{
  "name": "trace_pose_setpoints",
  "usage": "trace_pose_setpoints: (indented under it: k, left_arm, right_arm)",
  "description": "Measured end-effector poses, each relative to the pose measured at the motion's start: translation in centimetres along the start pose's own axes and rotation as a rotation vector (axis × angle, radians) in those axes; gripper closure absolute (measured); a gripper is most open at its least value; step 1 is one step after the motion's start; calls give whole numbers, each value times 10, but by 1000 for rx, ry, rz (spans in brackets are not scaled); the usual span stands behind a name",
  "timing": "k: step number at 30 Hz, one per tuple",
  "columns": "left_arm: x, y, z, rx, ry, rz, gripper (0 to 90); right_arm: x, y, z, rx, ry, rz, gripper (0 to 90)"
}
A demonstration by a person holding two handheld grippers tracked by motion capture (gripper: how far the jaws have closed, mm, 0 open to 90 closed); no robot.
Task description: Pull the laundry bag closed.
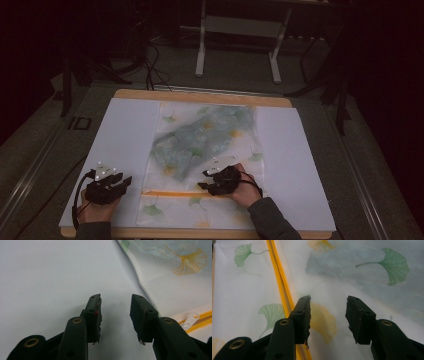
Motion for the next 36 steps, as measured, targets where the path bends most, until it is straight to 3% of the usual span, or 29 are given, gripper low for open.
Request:
trace_pose_setpoints:
  k: [10, 36]
  left_arm:
    - [-1, 1, 0, -6, 4, 3, 607]
    - [-5, 8, 1, -21, -2, 10, 608]
  right_arm:
    - [12, 2, 13, -10, -32, 25, 547]
    - [38, 8, 39, -48, -40, 76, 546]
Point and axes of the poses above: each handheld gripper's, and its own axes: x roughly forward along the jaws, z roughly out of its top, y roughly to its left, the point moved 2 cm from there along x, roughly forward along the jaws, and after that the axes turned 13 degrees about -x, right-handed, at the moved point
